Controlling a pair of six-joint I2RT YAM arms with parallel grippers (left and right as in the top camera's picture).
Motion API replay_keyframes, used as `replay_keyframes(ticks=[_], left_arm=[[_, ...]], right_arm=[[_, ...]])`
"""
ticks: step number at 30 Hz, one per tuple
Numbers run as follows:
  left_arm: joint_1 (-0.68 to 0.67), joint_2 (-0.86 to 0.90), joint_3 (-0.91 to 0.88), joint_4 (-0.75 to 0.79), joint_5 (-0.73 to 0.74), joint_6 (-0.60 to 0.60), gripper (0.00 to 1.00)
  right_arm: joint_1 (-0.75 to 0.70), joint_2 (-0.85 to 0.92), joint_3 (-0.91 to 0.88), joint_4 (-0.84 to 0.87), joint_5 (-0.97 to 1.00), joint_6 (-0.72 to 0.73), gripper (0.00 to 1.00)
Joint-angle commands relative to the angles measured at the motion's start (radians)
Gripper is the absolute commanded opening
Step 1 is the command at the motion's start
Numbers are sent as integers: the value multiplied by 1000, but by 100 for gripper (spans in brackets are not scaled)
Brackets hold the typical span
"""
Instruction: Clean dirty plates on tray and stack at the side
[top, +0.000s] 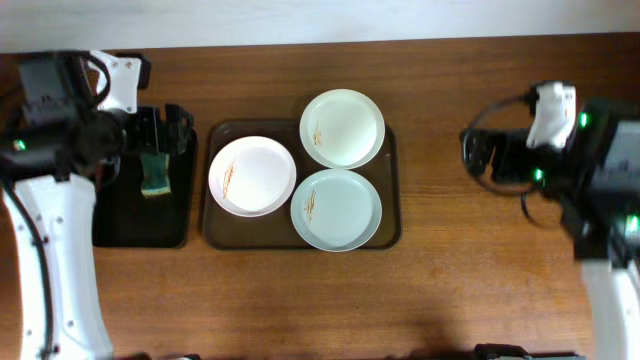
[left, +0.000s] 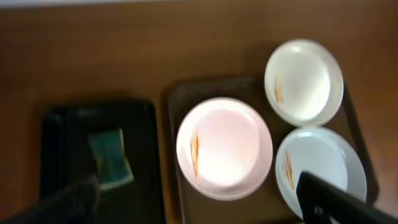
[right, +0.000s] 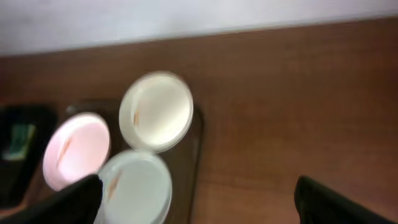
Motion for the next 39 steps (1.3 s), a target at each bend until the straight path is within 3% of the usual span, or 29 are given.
replay_keyframes(ticks=[1, 3, 6, 9, 11, 15, 16, 20, 22, 28, 39], left_arm=[[4, 127, 187, -163, -30, 46, 99], [4, 201, 257, -254, -30, 46, 99], [4, 227, 256, -261, -31, 46, 99], [4, 233, 256, -262, -26, 45, 99], [3, 233, 256, -261, -27, 45, 99], [3, 234, 255, -259, -83, 31, 99], [3, 235, 248, -250, -132, -33, 99], [3, 267, 225, -240, -219, -117, 99], [3, 299, 225, -234, -220, -118, 93], [15, 321, 225, -180, -241, -121, 92], [39, 347, 225, -185, -241, -120, 92]], right_arm=[[29, 169, 217, -133, -33, 0, 98], [68, 278, 339, -198, -33, 1, 98], [100, 366, 372, -170, -42, 12, 98], [127, 460, 372, -114, -261, 26, 98], [188, 522, 372, -60, -309, 32, 93], [389, 632, 372, 29, -73, 252, 84], [456, 665, 372, 46, 33, 317, 80], [617, 772, 372, 113, 196, 399, 71], [669, 834, 372, 154, 196, 419, 67], [702, 978, 372, 256, 196, 479, 55], [740, 1100, 370, 330, 246, 505, 44]])
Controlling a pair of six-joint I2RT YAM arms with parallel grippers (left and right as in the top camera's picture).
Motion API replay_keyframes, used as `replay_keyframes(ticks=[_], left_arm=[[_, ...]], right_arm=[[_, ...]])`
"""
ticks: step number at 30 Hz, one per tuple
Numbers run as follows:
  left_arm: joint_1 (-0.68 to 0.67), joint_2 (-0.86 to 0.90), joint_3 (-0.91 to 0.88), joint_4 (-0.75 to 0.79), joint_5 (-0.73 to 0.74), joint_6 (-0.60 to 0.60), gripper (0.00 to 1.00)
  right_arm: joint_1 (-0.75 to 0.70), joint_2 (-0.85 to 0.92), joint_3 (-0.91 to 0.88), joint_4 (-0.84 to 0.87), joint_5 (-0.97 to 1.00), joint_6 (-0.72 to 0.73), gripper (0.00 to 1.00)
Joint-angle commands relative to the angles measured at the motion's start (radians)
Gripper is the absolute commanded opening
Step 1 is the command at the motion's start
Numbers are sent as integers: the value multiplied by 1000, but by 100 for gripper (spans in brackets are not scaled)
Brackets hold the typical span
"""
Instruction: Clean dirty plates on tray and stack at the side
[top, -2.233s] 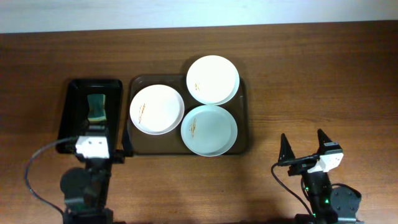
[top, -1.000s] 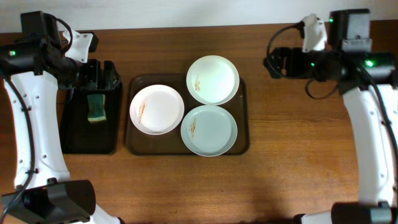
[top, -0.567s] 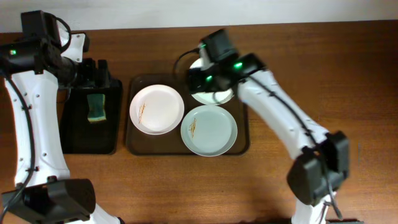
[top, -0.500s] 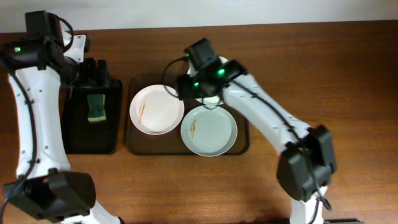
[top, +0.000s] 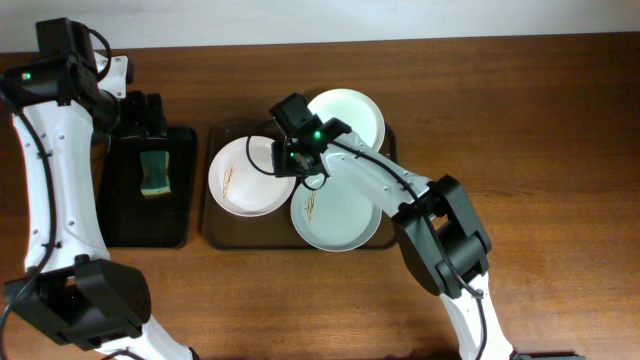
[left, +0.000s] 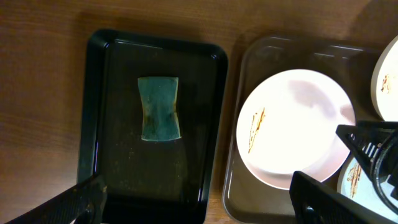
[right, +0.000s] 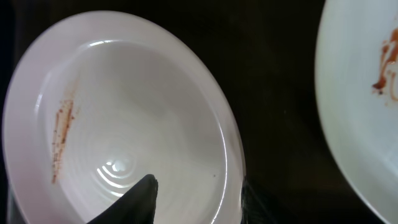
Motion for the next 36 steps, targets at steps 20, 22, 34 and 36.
replay_keyframes(ticks=[20, 22, 34, 36], left_arm=[[3, 24, -230, 146, -41, -10, 90], [3, 24, -282, 198, -41, -10, 74], [3, 39, -623, 611, -214, -10, 74], [3, 39, -647, 653, -214, -10, 70]], right_arm=[[22, 82, 7, 12, 71, 129, 4], [22, 82, 7, 12, 71, 129, 4], [22, 82, 7, 14, 71, 126, 4], [22, 82, 7, 14, 71, 124, 4]])
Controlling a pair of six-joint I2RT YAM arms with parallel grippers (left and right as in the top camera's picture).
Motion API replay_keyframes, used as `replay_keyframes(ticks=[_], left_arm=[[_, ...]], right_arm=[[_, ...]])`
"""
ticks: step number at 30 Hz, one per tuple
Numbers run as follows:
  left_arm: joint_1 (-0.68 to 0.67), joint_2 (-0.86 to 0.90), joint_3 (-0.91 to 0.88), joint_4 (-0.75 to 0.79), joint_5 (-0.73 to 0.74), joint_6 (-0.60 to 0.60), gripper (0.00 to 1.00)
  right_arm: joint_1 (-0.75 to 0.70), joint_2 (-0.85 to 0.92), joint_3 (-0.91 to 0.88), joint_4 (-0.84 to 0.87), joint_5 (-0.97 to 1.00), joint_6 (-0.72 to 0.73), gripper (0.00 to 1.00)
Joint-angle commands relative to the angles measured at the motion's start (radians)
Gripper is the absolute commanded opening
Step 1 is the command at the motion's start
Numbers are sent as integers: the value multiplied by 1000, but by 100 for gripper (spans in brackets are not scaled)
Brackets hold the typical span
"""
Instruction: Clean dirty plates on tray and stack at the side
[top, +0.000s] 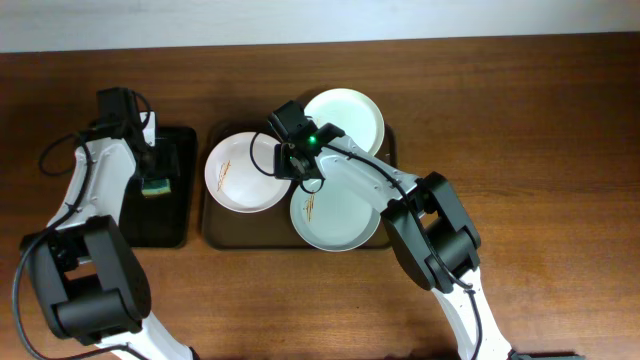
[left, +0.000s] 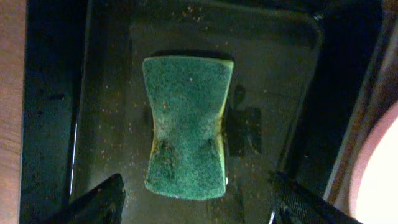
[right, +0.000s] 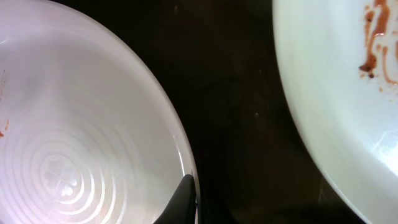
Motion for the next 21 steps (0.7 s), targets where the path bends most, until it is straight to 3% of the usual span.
replay_keyframes(ticks=[1, 10, 13, 15, 21], left_arm=[[3, 15, -50, 64, -33, -6, 68], [3, 97, -84, 166, -50, -6, 63], [3, 129, -84, 196, -51, -6, 58], [3, 138, -84, 211, -51, -11, 49], [3, 137, -60, 220, -42, -48, 49]], right_arm=[[17, 25, 2, -1, 9, 4, 4], [17, 25, 2, -1, 9, 4, 4], [17, 25, 2, 0, 9, 4, 4], [17, 25, 2, 0, 9, 4, 4], [17, 25, 2, 0, 9, 4, 4]])
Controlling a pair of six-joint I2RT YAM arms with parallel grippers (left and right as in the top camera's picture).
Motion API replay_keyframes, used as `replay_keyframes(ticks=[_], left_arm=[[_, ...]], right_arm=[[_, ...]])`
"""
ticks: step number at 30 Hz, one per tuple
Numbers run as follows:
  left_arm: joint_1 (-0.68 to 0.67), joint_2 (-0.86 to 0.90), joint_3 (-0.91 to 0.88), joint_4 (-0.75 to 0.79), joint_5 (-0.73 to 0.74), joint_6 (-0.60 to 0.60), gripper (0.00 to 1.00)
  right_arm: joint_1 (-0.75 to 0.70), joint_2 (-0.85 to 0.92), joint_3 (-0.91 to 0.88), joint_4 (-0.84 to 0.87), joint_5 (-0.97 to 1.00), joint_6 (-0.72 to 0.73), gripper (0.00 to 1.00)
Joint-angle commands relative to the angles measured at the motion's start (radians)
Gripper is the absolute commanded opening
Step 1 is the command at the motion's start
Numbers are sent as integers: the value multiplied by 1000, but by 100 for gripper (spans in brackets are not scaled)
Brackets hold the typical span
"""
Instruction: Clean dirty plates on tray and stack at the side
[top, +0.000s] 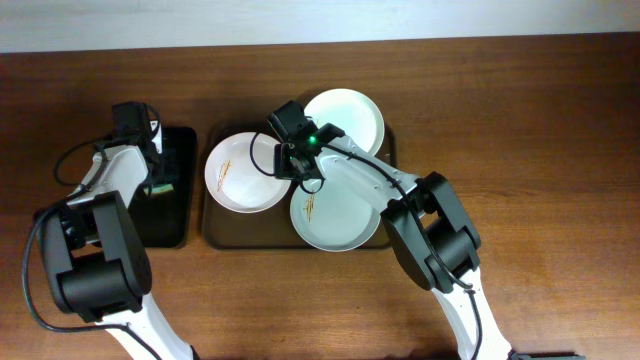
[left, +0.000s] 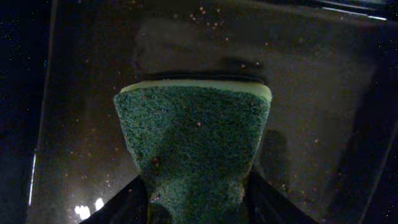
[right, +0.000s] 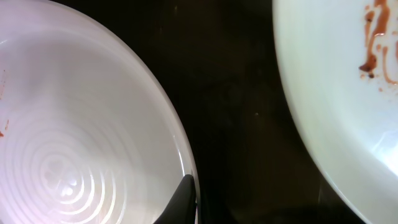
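Three stained plates lie on the brown tray (top: 215, 235): a pinkish-white plate (top: 240, 175) at left, a plate (top: 345, 120) at the back and a pale blue plate (top: 335, 210) in front. My right gripper (top: 292, 165) sits on the pinkish plate's right rim (right: 177, 137), one finger (right: 183, 199) inside it and the other lost in the dark. The green sponge (left: 193, 137) lies in the black tray (top: 175, 215). My left gripper (left: 194, 208) is down on the sponge, its fingers (left: 127, 205) pressed against both sides.
The black tray's floor (left: 323, 93) is speckled with crumbs. Bare wooden table (top: 520, 150) stretches to the right of the brown tray. Both arms cross over the table's left and middle.
My left gripper has dropped closer to the sponge and its fingers have come in against the sponge's sides. The right gripper and the plates are unchanged.
Both grippers were first raised and open at the table's sides. Then the left hung open over the black tray while the right reached the pinkish plate's rim. Later the left straddled the sponge, open, and the right sat on the rim. Now the left grips the sponge.
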Motion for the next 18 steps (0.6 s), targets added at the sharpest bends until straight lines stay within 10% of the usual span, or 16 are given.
replay_keyframes(ticks=[1, 18], left_arm=[[3, 19, 30, -17, 30, -35, 49], [26, 91, 90, -83, 103, -80, 35]], right_arm=[[17, 25, 2, 0, 9, 5, 4], [17, 25, 2, 3, 9, 5, 4]])
